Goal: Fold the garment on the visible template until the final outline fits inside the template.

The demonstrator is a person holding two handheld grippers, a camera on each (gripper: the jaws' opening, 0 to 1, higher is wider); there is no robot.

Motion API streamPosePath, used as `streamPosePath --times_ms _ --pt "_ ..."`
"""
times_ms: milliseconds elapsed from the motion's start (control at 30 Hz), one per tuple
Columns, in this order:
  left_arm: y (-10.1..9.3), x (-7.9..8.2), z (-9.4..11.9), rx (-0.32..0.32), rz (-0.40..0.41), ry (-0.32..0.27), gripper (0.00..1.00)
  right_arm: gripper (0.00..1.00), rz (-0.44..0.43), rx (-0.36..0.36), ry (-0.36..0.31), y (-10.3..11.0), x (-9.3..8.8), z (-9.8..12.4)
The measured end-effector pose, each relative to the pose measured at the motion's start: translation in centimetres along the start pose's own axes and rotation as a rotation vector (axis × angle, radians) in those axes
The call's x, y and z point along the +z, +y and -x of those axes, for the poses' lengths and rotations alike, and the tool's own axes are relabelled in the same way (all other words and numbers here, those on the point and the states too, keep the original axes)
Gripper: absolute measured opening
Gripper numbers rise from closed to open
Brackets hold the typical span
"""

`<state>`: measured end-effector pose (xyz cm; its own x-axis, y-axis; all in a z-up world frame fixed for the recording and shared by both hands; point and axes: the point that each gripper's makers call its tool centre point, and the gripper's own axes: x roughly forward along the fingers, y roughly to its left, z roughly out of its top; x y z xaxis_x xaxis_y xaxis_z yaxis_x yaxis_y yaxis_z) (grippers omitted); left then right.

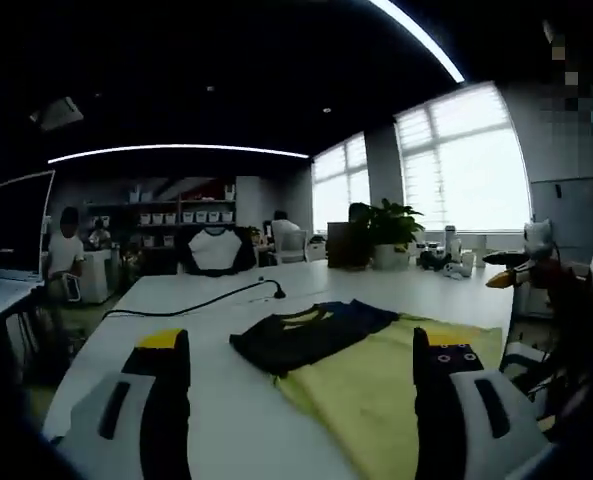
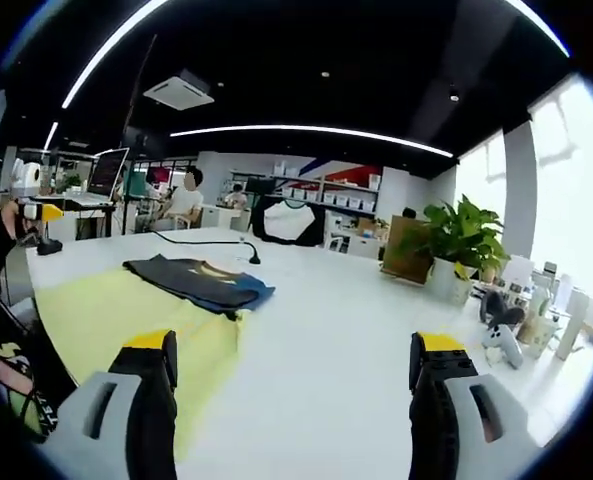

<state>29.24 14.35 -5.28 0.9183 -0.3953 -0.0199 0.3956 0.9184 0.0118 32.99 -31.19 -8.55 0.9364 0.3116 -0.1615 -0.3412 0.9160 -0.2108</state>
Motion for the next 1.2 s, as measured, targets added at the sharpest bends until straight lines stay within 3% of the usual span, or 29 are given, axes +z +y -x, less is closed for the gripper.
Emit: streamPosePath --times_ms 300,467,533,767,900,1067,1200 --pt "-0.2 -2.0 0.9 -0.007 -0.004 0.097 0.96 0.98 0.034 0.048 0.045 1.2 -0.8 -0.1" --pt "-1.6 -4.3 1.1 -0.047 -0.04 0.189 0.95 0.96 0.064 0.086 0.083 2.2 -1.6 -0.1" --pt "-1.8 -5.2 1.3 -0.047 -0.04 0.213 0.94 0.9 0.065 0.117 0.119 2.9 -2.4 0.0" --pt "-2.6 -8.3 2.1 -0.065 -0.023 0.311 0.89 0.84 0.068 0.198 0.203 5.0 -4.8 -0.1" --pt "-3.7 -9.9 2.6 -0.106 -0.03 0.369 0.8 0.77 0.064 0.232 0.242 5.8 -6.0 0.0" --pt "-4.3 -10.6 2.9 -0.122 0.009 0.387 0.77 0.7 0.066 0.279 0.293 7.0 -7.0 0.4" --pt "-5.2 -10.9 3.3 -0.156 0.023 0.398 0.66 0.56 0.043 0.326 0.343 7.9 -7.9 0.9"
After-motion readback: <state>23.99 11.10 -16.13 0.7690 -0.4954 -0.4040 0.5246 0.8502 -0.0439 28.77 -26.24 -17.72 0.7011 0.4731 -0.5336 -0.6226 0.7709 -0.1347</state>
